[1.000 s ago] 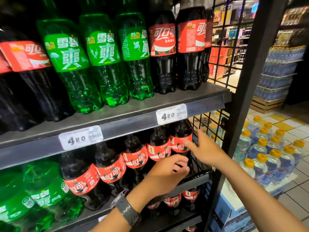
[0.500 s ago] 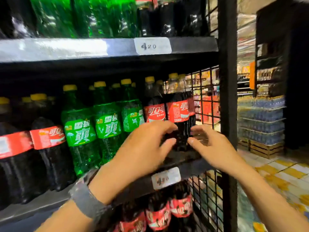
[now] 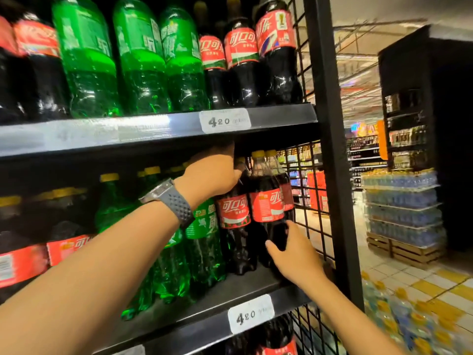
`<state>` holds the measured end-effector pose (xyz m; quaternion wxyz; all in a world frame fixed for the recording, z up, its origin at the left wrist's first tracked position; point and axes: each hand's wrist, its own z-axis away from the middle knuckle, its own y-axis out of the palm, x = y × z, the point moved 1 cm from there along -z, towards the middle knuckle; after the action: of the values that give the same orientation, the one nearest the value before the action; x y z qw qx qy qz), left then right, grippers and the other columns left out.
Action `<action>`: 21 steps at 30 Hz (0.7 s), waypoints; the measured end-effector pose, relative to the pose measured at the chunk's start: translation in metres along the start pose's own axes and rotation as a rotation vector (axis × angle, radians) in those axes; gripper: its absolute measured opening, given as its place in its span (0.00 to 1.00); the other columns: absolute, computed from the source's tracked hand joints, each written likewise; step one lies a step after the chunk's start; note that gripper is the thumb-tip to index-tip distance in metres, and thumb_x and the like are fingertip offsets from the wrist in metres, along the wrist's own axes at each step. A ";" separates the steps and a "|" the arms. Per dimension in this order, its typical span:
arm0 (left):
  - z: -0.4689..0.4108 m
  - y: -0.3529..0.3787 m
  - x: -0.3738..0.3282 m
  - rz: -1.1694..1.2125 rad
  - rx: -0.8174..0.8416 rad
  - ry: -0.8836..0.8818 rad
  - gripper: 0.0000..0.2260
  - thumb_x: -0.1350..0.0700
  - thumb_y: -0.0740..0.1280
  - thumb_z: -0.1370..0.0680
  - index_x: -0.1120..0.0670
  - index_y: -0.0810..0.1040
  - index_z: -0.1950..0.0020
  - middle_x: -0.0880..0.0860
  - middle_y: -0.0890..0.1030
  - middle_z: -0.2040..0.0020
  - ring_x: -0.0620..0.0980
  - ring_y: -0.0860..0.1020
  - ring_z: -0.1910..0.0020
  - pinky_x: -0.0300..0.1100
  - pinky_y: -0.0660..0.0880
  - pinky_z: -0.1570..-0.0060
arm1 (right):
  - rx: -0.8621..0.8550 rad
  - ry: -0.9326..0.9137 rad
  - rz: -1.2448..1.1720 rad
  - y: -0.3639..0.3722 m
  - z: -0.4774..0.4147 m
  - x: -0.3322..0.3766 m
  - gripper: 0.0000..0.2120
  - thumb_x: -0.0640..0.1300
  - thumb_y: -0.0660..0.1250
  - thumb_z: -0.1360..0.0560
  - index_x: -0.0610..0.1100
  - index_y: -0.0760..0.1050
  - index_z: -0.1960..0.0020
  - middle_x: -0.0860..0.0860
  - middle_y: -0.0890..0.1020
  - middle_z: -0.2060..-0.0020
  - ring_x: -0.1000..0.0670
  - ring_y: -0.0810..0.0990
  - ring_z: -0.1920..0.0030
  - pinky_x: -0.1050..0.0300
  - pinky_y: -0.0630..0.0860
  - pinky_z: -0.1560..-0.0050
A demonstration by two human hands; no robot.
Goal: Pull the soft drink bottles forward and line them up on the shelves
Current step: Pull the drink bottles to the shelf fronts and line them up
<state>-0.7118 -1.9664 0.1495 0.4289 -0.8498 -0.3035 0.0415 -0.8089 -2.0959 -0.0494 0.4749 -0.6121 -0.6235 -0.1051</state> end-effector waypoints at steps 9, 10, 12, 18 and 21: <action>-0.029 0.012 -0.006 0.057 0.028 -0.153 0.19 0.48 0.61 0.20 0.56 0.68 0.32 0.59 0.74 0.36 0.60 0.74 0.38 0.48 0.71 0.47 | -0.044 0.004 0.092 0.017 -0.003 0.003 0.38 0.66 0.65 0.32 0.47 0.62 0.29 0.49 0.68 0.38 0.46 0.66 0.34 0.48 0.71 0.38; -0.030 0.013 -0.003 0.088 0.024 -0.148 0.17 0.50 0.62 0.20 0.56 0.70 0.33 0.58 0.75 0.36 0.59 0.74 0.39 0.48 0.71 0.46 | -0.024 -0.002 0.085 0.018 -0.002 0.000 0.38 0.65 0.64 0.30 0.47 0.59 0.28 0.49 0.66 0.36 0.47 0.64 0.32 0.49 0.69 0.38; -0.030 0.014 0.005 0.159 -0.001 -0.145 0.14 0.51 0.62 0.20 0.54 0.73 0.36 0.57 0.77 0.38 0.58 0.75 0.41 0.46 0.72 0.46 | 0.000 -0.006 0.033 0.018 -0.003 -0.005 0.34 0.60 0.63 0.29 0.48 0.59 0.28 0.50 0.65 0.34 0.48 0.65 0.33 0.52 0.69 0.40; -0.032 0.017 0.010 0.219 -0.061 -0.144 0.11 0.50 0.63 0.20 0.52 0.76 0.40 0.55 0.79 0.43 0.56 0.77 0.45 0.43 0.70 0.52 | -0.044 -0.040 0.011 0.017 -0.004 -0.006 0.31 0.61 0.67 0.31 0.52 0.63 0.32 0.54 0.71 0.40 0.51 0.70 0.37 0.51 0.74 0.44; -0.031 0.017 0.012 0.193 -0.094 -0.134 0.10 0.50 0.63 0.20 0.52 0.77 0.42 0.55 0.80 0.45 0.56 0.77 0.48 0.42 0.69 0.55 | -0.082 -0.050 0.037 0.019 -0.004 -0.005 0.33 0.62 0.69 0.32 0.52 0.63 0.33 0.55 0.71 0.41 0.51 0.70 0.37 0.51 0.75 0.45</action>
<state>-0.6837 -1.9893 0.1579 0.3613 -0.8896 -0.2500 0.1250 -0.7911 -2.0975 -0.0592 0.4355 -0.6449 -0.6189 -0.1068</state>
